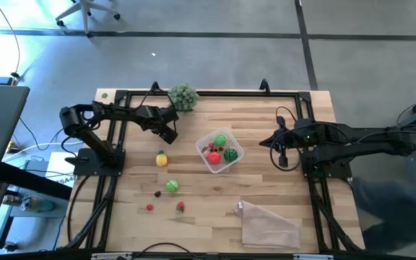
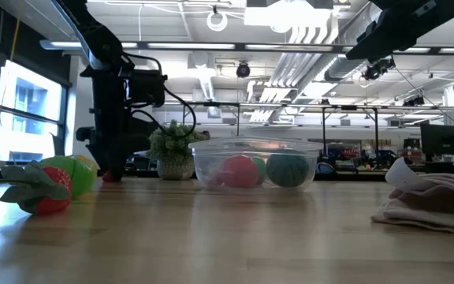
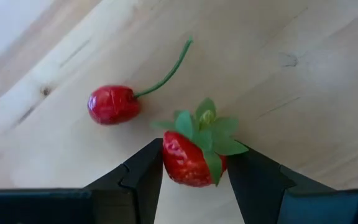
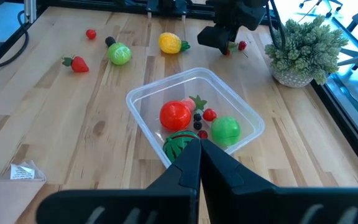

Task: Pick and placing Produce into tupperware
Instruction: Put the red strawberry into the transparent bin

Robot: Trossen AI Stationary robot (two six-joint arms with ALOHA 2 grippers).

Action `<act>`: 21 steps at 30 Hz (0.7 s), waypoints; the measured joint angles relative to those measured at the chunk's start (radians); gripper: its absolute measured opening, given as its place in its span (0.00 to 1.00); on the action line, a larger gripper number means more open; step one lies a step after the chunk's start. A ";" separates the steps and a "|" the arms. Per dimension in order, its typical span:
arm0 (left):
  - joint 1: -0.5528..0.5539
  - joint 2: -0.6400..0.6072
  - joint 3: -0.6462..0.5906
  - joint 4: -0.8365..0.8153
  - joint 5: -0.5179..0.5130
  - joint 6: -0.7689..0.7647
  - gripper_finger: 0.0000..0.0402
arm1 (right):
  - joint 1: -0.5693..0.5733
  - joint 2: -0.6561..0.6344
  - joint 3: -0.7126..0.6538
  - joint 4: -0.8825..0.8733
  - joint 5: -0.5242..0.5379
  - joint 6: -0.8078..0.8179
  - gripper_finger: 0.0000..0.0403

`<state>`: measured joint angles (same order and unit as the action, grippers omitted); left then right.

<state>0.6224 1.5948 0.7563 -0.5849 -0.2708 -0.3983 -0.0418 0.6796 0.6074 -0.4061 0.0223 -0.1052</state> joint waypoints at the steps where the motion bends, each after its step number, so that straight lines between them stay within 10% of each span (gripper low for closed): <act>1: -0.001 0.001 0.000 0.004 -0.007 0.006 0.41 | 0.000 0.000 0.000 0.000 0.000 0.000 0.00; 21: -0.001 0.003 -0.001 0.016 -0.013 -0.002 0.41 | 0.000 0.000 0.000 0.000 0.000 0.000 0.00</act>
<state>0.6218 1.5982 0.7555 -0.5686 -0.2840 -0.4006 -0.0416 0.6794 0.6071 -0.4065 0.0223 -0.1053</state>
